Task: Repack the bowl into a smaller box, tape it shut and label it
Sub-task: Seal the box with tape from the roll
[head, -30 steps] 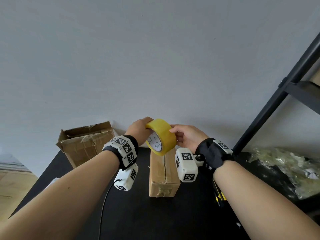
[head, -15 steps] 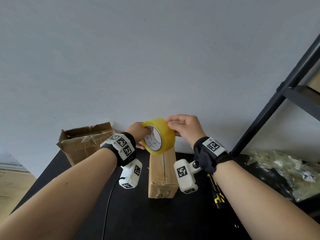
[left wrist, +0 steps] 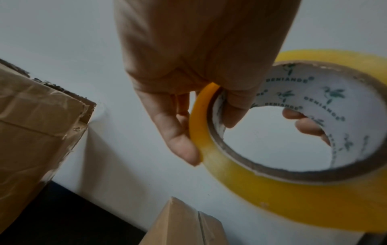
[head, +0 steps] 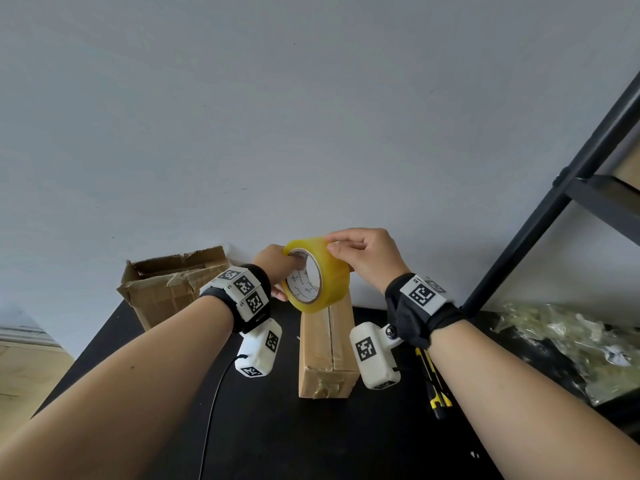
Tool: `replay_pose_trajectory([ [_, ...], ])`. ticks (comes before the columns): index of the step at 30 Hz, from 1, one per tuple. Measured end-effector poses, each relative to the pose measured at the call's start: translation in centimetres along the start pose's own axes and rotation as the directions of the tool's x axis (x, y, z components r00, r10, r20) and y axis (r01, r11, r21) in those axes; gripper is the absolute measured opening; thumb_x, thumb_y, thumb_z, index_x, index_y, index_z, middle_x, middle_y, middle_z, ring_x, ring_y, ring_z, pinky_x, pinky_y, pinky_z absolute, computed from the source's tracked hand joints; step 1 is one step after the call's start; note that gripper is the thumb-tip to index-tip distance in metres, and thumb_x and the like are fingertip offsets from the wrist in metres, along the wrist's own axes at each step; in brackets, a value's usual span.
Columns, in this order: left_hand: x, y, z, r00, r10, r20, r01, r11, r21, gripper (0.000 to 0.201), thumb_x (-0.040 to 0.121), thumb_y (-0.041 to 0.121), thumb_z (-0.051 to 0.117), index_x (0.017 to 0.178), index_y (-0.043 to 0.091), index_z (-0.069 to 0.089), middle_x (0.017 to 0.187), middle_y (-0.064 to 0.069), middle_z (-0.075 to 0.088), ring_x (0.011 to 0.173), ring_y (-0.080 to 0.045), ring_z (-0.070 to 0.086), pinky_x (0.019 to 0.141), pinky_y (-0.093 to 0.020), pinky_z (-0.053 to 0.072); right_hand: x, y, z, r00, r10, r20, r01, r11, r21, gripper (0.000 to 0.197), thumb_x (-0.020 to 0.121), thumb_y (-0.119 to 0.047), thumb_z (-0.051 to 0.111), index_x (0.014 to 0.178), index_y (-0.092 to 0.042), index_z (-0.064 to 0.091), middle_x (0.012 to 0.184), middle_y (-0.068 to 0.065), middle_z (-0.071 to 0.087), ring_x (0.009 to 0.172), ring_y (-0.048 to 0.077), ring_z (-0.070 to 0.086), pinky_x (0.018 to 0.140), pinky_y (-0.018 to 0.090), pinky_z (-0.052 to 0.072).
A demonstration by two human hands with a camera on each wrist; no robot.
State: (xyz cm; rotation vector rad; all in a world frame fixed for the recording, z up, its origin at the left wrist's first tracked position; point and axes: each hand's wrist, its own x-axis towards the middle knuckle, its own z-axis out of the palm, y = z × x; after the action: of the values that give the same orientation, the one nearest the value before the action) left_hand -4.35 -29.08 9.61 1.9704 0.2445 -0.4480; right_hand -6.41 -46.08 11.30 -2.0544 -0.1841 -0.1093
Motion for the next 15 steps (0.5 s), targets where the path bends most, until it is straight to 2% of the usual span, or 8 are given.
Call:
replay_pose_trajectory([
  [3, 0.1, -0.1, -0.3, 1.000, -0.001, -0.023, 0.001, 1.000, 0.002, 0.016, 0.091, 0.021, 0.052, 0.100, 0.008, 0.058, 0.102, -0.018, 0.062, 0.068, -0.033, 0.062, 0.060, -0.035, 0.056, -0.1, -0.4, 0.2, 1.000, -0.025, -0.017, 0.025, 1.000, -0.003, 0.012, 0.086, -0.020, 0.068, 0.095, -0.022, 0.076, 0.091, -0.005, 0.073, 0.090, 0.010, 0.066, 0.085, 0.036, 0.056],
  [6, 0.1, -0.1, -0.5, 0.999, 0.023, -0.041, -0.024, 1.000, -0.014, 0.009, 0.090, 0.018, 0.053, 0.094, 0.012, 0.059, 0.095, -0.011, 0.061, 0.071, -0.032, 0.064, 0.061, -0.037, 0.058, -0.1, -0.7, 0.3, 0.999, -0.038, -0.026, 0.038, 0.999, -0.020, 0.009, 0.085, -0.023, 0.070, 0.092, -0.024, 0.074, 0.085, -0.009, 0.071, 0.086, 0.007, 0.065, 0.084, 0.035, 0.056],
  [9, 0.3, 0.0, -0.7, 0.999, 0.039, -0.036, -0.039, 0.999, -0.007, 0.017, 0.089, 0.016, 0.054, 0.102, 0.010, 0.063, 0.102, -0.012, 0.063, 0.083, -0.035, 0.066, 0.062, -0.039, 0.058, -0.1, -1.0, 0.4, 0.998, -0.043, -0.039, 0.042, 0.999, -0.027, 0.006, 0.081, -0.025, 0.074, 0.086, -0.024, 0.072, 0.083, -0.003, 0.072, 0.083, 0.009, 0.066, 0.080, 0.036, 0.057],
  [11, 0.2, 0.1, -0.8, 0.999, 0.040, -0.032, -0.041, 0.999, -0.017, 0.018, 0.090, 0.016, 0.053, 0.103, 0.007, 0.063, 0.104, -0.016, 0.063, 0.080, -0.036, 0.065, 0.058, -0.037, 0.057, -0.1, -1.2, 0.6, 0.997, -0.063, -0.050, 0.061, 0.997, -0.035, 0.007, 0.078, -0.025, 0.076, 0.080, -0.022, 0.070, 0.081, 0.000, 0.072, 0.079, 0.011, 0.066, 0.076, 0.036, 0.058],
  [15, 0.2, -0.1, -0.9, 0.998, 0.041, -0.047, -0.043, 0.998, -0.035, 0.013, 0.092, 0.015, 0.048, 0.087, 0.009, 0.058, 0.096, -0.017, 0.063, 0.071, -0.034, 0.065, 0.052, -0.034, 0.056, -0.1, -1.6, 0.9, 0.992, -0.108, -0.070, 0.103, 0.992, -0.078, 0.013, 0.076, -0.026, 0.078, 0.071, -0.022, 0.066, 0.075, 0.001, 0.069, 0.074, 0.014, 0.064, 0.073, 0.033, 0.057],
])
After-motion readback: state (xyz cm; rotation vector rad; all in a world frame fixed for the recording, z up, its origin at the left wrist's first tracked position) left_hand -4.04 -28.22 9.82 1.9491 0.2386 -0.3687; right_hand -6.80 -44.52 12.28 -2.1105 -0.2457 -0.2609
